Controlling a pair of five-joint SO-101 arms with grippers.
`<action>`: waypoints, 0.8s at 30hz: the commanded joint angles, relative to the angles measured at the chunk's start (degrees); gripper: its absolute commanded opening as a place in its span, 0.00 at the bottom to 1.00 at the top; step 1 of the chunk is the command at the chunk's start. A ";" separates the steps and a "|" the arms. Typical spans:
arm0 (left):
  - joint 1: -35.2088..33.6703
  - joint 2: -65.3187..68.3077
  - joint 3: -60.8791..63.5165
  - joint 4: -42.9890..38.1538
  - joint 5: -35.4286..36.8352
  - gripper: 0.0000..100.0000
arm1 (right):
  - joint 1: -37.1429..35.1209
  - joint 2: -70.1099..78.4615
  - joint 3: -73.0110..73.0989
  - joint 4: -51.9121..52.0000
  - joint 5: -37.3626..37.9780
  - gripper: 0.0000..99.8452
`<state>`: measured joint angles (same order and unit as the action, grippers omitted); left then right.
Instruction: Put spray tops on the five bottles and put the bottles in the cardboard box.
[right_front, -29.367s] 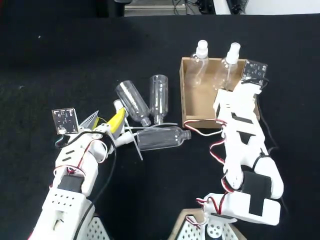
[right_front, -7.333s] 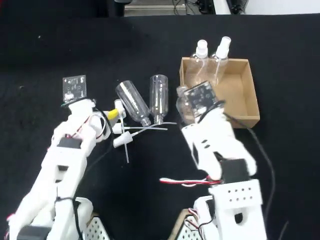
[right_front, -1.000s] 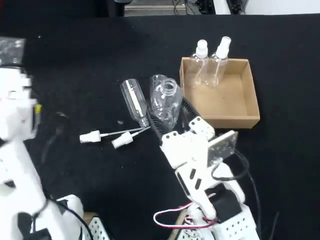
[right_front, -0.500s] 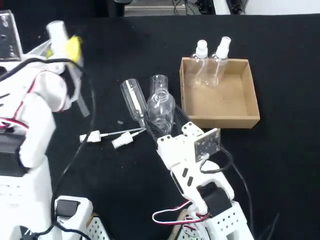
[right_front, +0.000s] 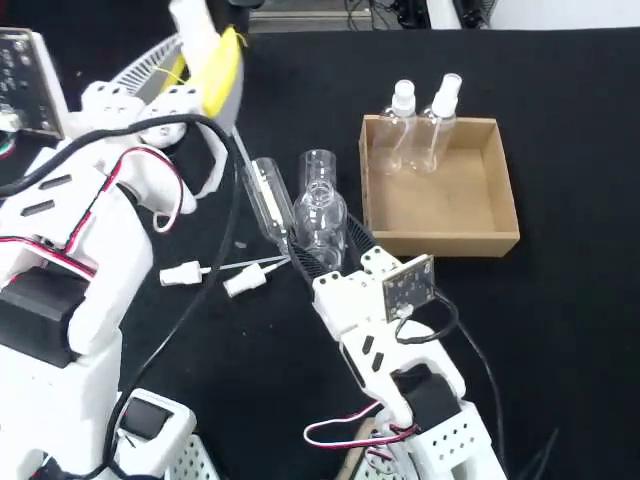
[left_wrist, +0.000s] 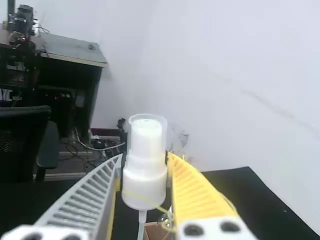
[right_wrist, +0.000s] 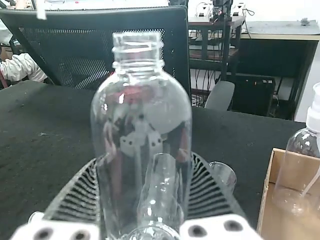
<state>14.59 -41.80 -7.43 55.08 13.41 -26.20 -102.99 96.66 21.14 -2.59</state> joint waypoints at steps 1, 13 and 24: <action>2.77 -1.14 -1.71 1.23 0.35 0.04 | -0.62 -5.67 -0.31 0.88 -0.09 0.01; 2.95 -1.14 -1.36 -1.76 0.35 0.04 | -0.62 -5.67 -0.31 0.88 0.00 0.01; 9.01 -0.35 0.22 -7.12 0.35 0.04 | -0.62 -5.67 -0.31 0.88 0.00 0.01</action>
<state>20.48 -41.80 -7.34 49.54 13.41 -26.20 -102.99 96.75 21.93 -2.59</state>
